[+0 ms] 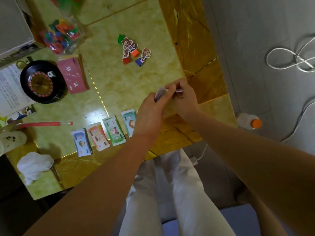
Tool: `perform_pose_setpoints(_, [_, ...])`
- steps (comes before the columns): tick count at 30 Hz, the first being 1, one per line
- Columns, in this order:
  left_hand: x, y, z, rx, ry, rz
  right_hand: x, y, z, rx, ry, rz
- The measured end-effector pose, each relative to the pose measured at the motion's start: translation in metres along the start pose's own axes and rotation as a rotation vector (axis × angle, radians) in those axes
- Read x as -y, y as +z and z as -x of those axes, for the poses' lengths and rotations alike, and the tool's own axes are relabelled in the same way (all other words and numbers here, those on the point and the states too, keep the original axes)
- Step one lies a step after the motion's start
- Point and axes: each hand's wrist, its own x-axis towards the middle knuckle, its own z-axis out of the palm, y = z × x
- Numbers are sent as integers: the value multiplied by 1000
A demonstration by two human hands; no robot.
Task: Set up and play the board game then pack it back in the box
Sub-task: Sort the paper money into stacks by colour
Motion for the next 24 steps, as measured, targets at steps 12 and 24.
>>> perform_pose_setpoints(12, [0, -20, -8, -156, -423, 369, 7, -10, -1, 136, 148, 222])
perform_pose_setpoints(24, [57, -22, 33, -224, -564, 736, -14, 35, 29, 79, 283, 561])
